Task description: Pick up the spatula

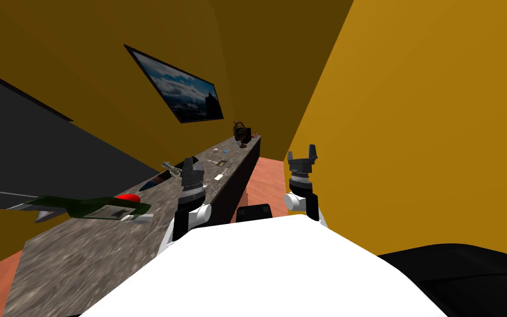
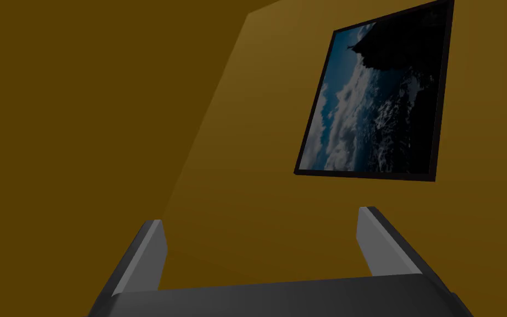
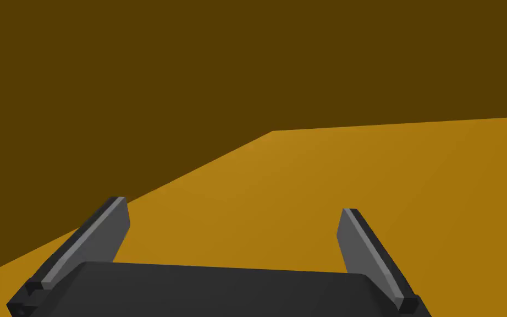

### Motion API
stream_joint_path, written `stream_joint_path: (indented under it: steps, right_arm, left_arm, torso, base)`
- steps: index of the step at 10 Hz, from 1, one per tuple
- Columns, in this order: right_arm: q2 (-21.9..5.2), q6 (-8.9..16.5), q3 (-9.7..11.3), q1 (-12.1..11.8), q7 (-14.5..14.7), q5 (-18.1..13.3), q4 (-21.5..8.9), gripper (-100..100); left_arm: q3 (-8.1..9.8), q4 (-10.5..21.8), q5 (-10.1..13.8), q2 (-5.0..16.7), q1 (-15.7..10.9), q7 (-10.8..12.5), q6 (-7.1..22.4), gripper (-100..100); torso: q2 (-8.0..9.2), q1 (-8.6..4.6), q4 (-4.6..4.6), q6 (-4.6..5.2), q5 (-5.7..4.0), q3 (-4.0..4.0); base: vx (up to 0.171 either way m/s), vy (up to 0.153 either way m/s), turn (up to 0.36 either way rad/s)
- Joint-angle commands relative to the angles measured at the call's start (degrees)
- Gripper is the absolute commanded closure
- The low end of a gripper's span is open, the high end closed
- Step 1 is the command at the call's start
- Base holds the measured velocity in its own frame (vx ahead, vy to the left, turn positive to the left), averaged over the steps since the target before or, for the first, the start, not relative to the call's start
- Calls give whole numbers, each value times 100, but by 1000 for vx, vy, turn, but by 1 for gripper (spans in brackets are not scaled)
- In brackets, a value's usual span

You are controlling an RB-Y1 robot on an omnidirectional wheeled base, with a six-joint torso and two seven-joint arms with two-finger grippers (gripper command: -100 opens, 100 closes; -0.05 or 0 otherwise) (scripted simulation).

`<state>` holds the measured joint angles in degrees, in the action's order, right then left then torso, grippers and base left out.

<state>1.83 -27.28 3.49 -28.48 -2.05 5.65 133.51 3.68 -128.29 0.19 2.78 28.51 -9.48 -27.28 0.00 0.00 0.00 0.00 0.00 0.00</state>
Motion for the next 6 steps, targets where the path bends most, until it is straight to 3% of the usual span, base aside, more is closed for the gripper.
stream_joint_path:
  steps: [1, 6]
  right_arm:
    - [0, 0, 0, 0, 0, 0, 0, 0]
    - [0, 0, 0, 0, 0, 0, 0, 0]
  left_arm:
    - [25, 45, 106, 198, -81, 124, 211, -100]
    - [120, 185, 488, 597, -381, 553, 928, -100]
  torso:
    - [0, 0, 0, 0, 0, 0]
    - [-8, 0, -2, 0, 0, -5]
  base:
    - [12, -2, 0]
    - [18, -4, 0]
